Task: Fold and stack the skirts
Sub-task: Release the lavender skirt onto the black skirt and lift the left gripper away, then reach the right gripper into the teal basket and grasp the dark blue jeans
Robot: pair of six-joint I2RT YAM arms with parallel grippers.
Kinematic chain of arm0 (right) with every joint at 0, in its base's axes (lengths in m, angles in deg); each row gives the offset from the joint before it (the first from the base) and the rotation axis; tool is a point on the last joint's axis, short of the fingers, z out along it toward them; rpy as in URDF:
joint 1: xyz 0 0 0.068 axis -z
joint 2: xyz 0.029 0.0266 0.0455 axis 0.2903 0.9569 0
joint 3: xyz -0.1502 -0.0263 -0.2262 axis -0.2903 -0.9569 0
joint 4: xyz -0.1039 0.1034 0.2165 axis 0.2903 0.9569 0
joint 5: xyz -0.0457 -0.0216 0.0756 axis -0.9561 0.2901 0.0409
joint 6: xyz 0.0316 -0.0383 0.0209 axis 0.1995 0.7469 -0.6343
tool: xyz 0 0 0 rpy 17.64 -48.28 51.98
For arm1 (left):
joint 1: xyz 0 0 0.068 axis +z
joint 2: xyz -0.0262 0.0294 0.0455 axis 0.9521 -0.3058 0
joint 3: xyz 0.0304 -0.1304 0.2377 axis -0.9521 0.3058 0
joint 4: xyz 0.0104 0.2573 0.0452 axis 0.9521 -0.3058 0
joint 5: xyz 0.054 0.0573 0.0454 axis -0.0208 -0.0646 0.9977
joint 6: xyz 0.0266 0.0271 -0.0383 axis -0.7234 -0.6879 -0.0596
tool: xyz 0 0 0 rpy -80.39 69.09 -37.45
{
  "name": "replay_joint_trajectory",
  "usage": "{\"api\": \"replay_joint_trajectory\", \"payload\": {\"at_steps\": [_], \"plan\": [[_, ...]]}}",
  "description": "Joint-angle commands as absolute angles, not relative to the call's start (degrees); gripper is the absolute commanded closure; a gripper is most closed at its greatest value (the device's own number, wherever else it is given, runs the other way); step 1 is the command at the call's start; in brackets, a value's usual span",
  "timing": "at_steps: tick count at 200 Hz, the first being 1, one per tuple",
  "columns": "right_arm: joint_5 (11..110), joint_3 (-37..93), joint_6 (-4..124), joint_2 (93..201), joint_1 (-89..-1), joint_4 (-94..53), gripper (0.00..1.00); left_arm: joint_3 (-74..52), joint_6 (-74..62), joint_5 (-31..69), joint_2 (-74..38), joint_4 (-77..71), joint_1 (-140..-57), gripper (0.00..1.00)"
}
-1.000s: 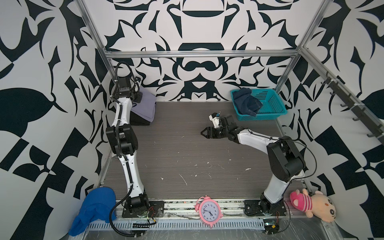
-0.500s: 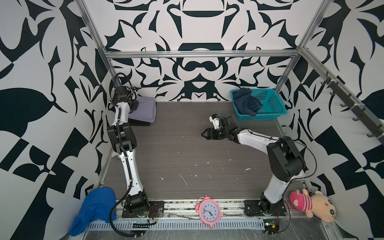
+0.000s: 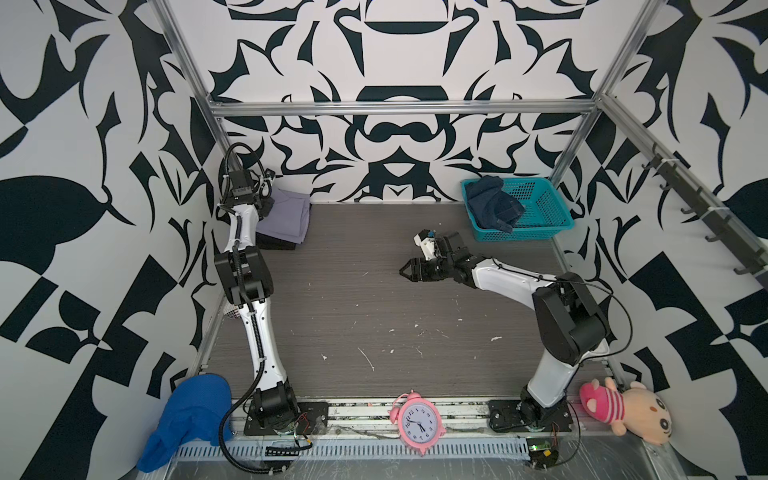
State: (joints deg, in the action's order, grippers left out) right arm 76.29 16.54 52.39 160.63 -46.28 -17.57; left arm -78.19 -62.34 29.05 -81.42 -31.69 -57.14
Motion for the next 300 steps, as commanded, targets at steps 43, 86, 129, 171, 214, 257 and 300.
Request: {"api": "replay_joint_trajectory", "payload": {"at_steps": [43, 86, 129, 171, 214, 257, 300], "plan": [[75.9, 18.5, 52.8, 158.8, -46.9, -18.7, 0.35, -80.6, -58.1, 41.4, -81.0, -22.0, -56.6, 0.04], [75.8, 18.3, 52.6, 158.9, -47.1, -19.9, 0.36, -73.1, -49.3, 38.2, -70.0, -20.1, -58.0, 0.03], [72.9, 18.5, 54.3, 157.2, -47.0, -20.8, 0.32, -45.7, -37.8, 28.9, -48.2, -4.8, -62.9, 0.00], [67.9, 20.3, 57.7, 154.9, -46.9, -20.4, 0.26, -19.2, -19.0, 23.5, -30.8, 11.3, -69.0, 0.01], [63.0, 24.1, 58.5, 151.5, -41.3, -17.8, 0.19, -8.2, -19.1, 27.6, -25.4, 8.2, -84.5, 0.01], [58.0, 31.5, 55.1, 153.0, -28.8, -12.0, 0.17, -12.8, -14.7, 25.6, -35.1, 7.4, -99.1, 0.01], [51.9, 38.0, 57.2, 157.0, -22.1, -7.5, 0.16, -25.1, -17.1, 26.5, -47.2, 2.0, -108.1, 0.01]]}}
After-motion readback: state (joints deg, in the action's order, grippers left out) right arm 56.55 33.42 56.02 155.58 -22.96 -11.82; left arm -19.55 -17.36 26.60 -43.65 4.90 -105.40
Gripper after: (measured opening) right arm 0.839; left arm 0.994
